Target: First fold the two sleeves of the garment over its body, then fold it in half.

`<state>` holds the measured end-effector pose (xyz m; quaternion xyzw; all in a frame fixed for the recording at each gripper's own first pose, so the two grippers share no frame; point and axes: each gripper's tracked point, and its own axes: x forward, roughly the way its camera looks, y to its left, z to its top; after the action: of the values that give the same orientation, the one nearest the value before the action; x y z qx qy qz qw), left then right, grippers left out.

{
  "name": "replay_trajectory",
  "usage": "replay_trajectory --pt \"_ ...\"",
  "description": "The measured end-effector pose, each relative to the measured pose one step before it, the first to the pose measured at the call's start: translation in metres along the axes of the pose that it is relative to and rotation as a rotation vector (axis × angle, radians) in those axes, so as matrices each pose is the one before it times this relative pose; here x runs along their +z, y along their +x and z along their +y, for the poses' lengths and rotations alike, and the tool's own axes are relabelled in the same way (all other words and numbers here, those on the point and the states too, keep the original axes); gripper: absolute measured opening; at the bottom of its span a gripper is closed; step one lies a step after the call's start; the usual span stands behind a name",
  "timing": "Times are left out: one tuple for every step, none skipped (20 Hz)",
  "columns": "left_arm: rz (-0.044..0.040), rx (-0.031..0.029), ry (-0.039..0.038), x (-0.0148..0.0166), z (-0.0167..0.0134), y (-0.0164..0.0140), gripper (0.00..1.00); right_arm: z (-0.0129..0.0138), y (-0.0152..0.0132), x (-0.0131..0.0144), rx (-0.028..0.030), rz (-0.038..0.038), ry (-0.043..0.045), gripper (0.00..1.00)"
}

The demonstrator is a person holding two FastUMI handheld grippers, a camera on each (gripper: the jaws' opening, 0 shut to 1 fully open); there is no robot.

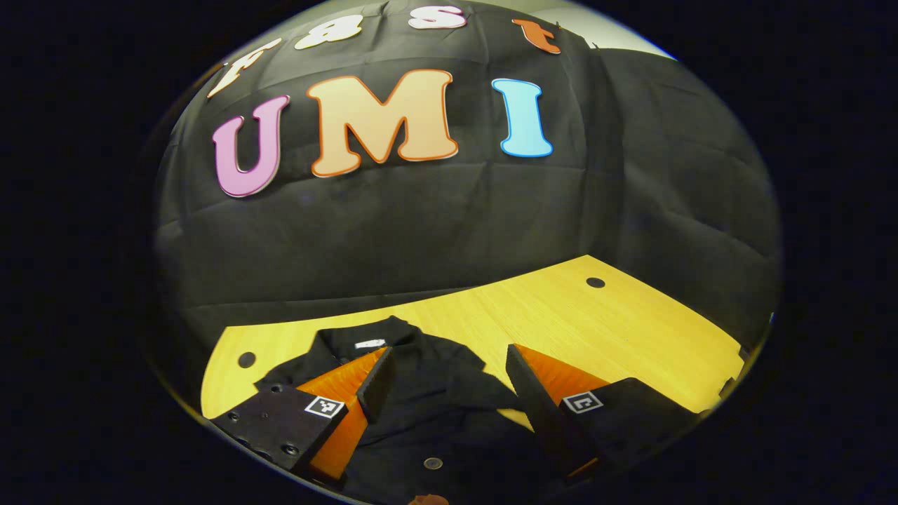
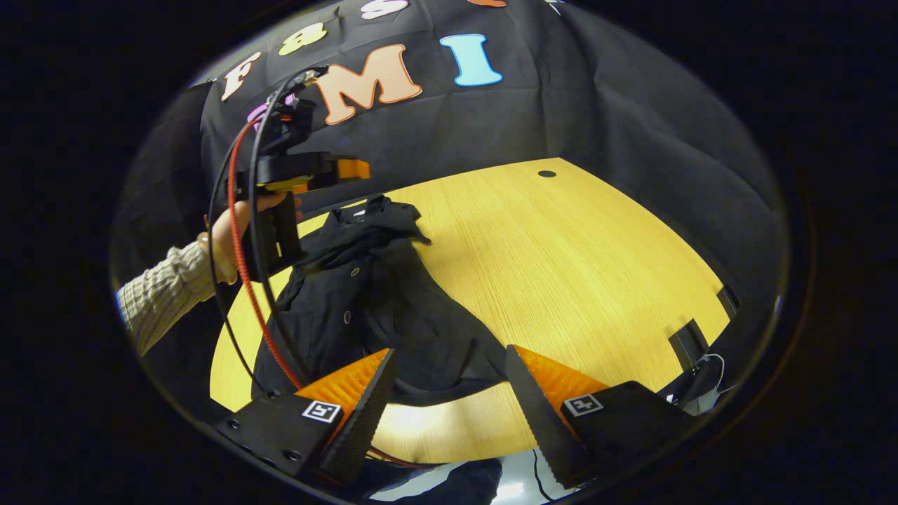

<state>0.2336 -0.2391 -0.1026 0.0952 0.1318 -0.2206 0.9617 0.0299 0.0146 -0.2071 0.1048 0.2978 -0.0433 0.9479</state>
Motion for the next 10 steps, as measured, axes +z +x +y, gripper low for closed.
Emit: replay_trajectory --pt "-0.00619 0.017 -0.00179 -0.00045 0.00857 -0.01314 0.97 -0.00132 0.00066 -0.00026 0.00981 0.00682 -0.01544 0.99" --pt "-0.00085 0.01732 -0.00676 -0.00248 0.00843 -0.01438 0.97 -0.00294 0.00059 -0.00131 0.00726 0.00739 -0.02164 0.99" --pt "0.0021 0.01739 -0.00891 -0.0035 0.00998 -0.01433 0.95 -0.00251 0.00079 -0.00094 0.00677 0.00666 -0.02516 0.99" --pt "0.00059 0.02798 -0.00955 -0.00431 0.01373 -0.01539 0.95 -0.00214 0.00101 -0.00141 0.00972 0.00711 -0.02497 0.99" --pt "0.00135 0.03113 -0.00709 -0.0051 0.01488 -0.01597 0.95 -0.00205 0.00189 -0.00244 0.01178 0.00586 -0.02178 0.99" --pt "0.002 0.04174 -0.00301 -0.00676 0.01662 -0.01681 0.95 -0.00161 0.00216 -0.00119 0.01244 0.00682 -0.01877 0.99" --pt "0.00177 0.04176 0.00262 -0.00761 0.01779 -0.01638 0.95 0.00042 0.00154 -0.00281 0.01475 0.00744 -0.01712 0.99" --pt "0.00059 0.04147 0.00333 -0.00924 0.01562 -0.01568 0.95 -0.00136 0.00264 -0.002 0.01528 0.00715 -0.0162 0.99" --pt "-0.00681 0.03475 0.00201 -0.00857 0.01374 -0.01404 0.95 -0.00121 0.00231 -0.00144 0.01407 0.00557 -0.01661 0.99" --pt "-0.00404 0.03475 -0.00127 -0.01091 0.01097 -0.01692 0.95 -0.00098 0.00316 -0.00101 0.01236 0.00721 -0.01729 0.99"
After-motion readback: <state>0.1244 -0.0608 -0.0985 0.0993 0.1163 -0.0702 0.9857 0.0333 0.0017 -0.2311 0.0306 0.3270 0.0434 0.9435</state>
